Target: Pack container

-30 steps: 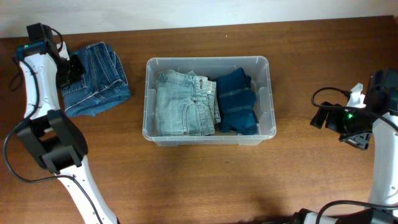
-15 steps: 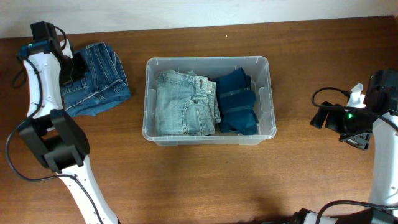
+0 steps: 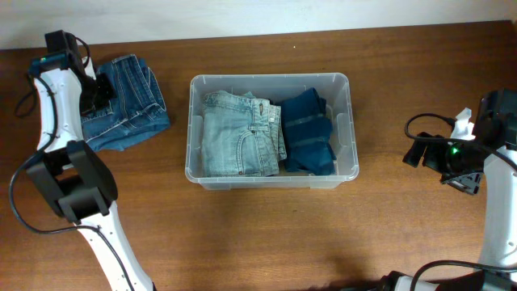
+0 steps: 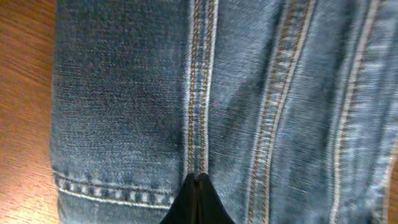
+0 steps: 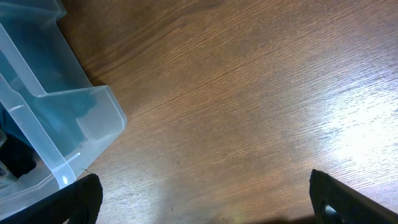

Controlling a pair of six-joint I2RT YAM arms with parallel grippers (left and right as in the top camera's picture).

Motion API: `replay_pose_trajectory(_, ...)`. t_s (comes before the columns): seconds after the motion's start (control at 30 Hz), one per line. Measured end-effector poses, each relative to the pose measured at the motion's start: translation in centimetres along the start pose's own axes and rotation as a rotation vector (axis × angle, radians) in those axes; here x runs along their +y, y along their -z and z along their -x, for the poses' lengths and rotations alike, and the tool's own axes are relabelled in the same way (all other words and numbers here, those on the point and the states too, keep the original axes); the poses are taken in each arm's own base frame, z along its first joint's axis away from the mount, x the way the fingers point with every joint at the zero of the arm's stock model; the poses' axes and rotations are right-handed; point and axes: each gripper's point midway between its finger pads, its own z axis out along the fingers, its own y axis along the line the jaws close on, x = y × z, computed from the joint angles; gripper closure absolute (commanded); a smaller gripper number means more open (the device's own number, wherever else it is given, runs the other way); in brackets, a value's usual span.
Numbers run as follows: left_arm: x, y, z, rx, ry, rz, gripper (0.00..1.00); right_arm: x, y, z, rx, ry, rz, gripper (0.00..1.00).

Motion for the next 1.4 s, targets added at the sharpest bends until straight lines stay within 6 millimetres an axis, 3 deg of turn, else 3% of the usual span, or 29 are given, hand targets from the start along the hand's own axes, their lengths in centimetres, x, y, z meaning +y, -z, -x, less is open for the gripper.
replay_pose_trajectory(0.23, 0.4, -2.4, -1.6, 0.075, 0.003, 0.017, 0.99, 0.0, 0.0, 0.0, 0.0, -0.001, 0.0, 0.01)
replay_pose_trajectory(0.9, -0.5, -1.9, -4.9, 0.215, 0.022, -0.056, 0.99, 0.0, 0.0, 0.0, 0.0, 0.0, 0.0, 0.02)
replay_pose_trajectory(1.23, -2.9, -1.1, -7.8, 0.337, 0.021, -0.132, 0.99, 0.0, 0.0, 0.0, 0.0, 0.0, 0.0, 0.02)
replay_pose_trajectory(1.4, -4.1, -1.1, -8.1, 0.354, 0.03, -0.196, 0.99, 0.0, 0.0, 0.0, 0.0, 0.0, 0.0, 0.02)
